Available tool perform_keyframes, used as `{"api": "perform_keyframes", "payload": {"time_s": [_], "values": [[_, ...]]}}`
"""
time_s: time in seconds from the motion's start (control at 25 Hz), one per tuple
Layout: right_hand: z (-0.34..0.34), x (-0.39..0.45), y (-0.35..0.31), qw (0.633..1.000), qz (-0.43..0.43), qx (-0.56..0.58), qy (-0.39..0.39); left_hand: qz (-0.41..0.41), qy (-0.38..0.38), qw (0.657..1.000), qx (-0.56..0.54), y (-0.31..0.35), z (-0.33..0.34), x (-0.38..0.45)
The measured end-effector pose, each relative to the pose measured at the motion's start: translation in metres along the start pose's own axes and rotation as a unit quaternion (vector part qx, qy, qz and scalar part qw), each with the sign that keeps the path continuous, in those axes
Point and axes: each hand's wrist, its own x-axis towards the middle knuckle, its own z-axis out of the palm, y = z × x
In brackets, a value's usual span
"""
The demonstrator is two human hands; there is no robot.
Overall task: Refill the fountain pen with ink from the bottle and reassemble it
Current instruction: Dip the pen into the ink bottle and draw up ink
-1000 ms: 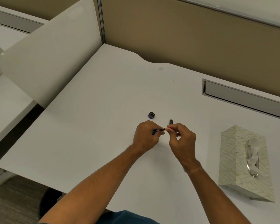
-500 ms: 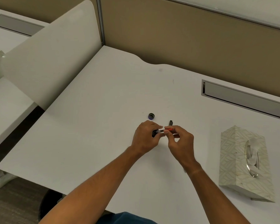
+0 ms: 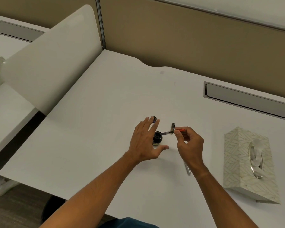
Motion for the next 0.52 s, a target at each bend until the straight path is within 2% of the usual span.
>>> {"api": "perform_keyframes", "payload": {"time_s": [0.52], "values": [[-0.0047, -0.0047, 0.0035, 0.998, 0.038, 0.054, 0.009, -0.015, -0.054, 0.996, 0.063, 0.0022, -0.0049, -0.0021]]}}
